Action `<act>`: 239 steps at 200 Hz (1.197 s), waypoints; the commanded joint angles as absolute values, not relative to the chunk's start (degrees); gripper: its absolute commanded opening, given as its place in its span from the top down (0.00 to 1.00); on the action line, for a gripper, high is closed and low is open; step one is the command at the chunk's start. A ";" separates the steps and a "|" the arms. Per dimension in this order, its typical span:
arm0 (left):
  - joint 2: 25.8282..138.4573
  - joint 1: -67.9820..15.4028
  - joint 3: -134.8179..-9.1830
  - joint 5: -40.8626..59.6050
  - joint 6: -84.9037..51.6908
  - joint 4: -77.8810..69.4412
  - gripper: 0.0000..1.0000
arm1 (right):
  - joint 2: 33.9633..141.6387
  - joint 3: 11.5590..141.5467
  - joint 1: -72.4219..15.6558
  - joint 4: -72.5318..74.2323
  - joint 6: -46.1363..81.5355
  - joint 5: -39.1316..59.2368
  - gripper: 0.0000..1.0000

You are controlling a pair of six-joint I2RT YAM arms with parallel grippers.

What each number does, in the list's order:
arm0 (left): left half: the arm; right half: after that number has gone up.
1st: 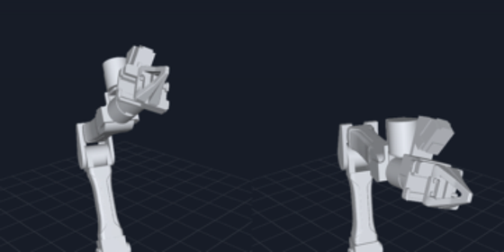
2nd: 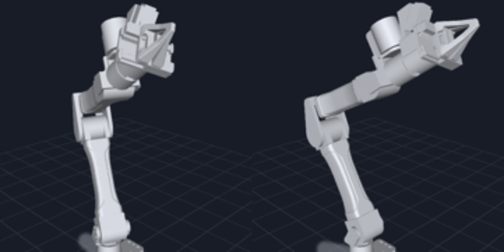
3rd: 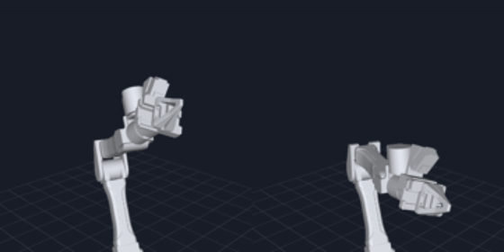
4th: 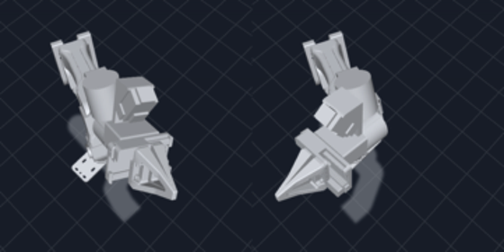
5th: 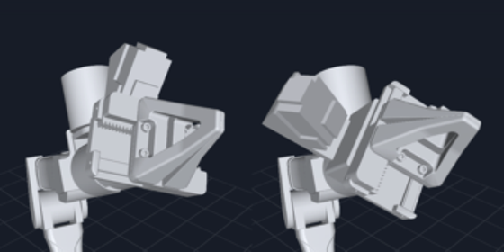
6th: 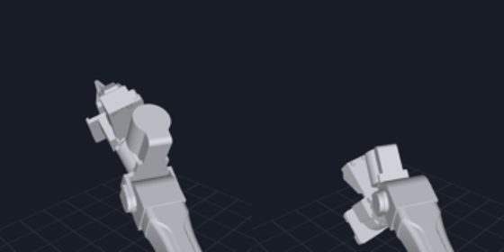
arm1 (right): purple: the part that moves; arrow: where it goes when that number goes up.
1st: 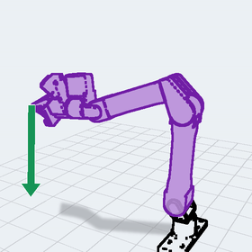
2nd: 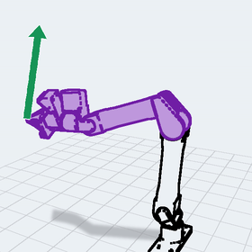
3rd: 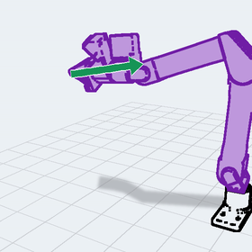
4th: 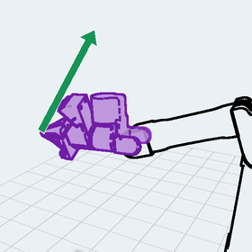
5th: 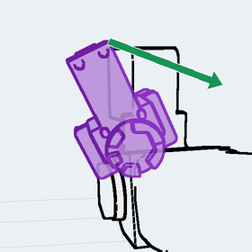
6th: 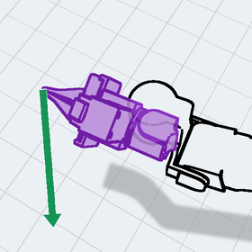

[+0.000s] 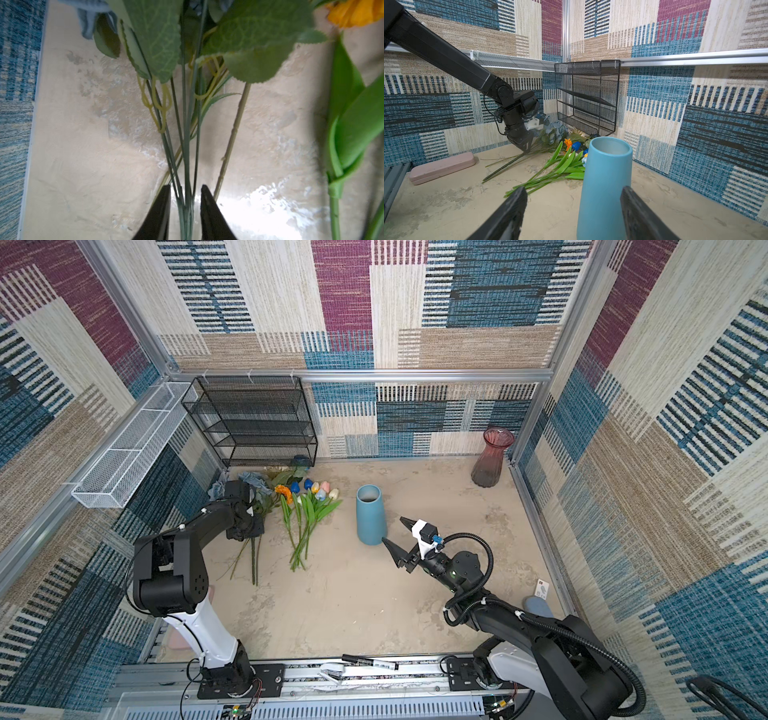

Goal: Arrange the flowers into the vase
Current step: 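Grasp the blue rose stems with the left gripper while the right gripper withdraws, then lift the blue roses upright with the left gripper toward the vase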

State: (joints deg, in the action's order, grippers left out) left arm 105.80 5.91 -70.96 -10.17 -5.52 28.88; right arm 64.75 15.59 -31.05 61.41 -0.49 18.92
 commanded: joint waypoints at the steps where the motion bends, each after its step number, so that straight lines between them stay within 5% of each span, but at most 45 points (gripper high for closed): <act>1: 106.99 5.98 -71.88 -10.17 -3.79 31.38 0.75 | 65.04 15.39 -31.29 64.77 0.12 19.38 0.26; 135: 107.96 5.97 -71.38 -14.10 -4.96 31.73 0.88 | 64.08 15.03 -31.46 64.48 -0.62 18.98 0.25; 168: 105.27 5.89 -70.66 -14.93 -5.79 31.72 1.00 | 63.68 14.94 -31.46 64.56 -0.79 18.72 0.24; 239: 92.26 3.28 -66.43 -14.54 -12.78 31.73 1.00 | 63.37 14.35 -31.46 65.21 -0.79 18.47 0.21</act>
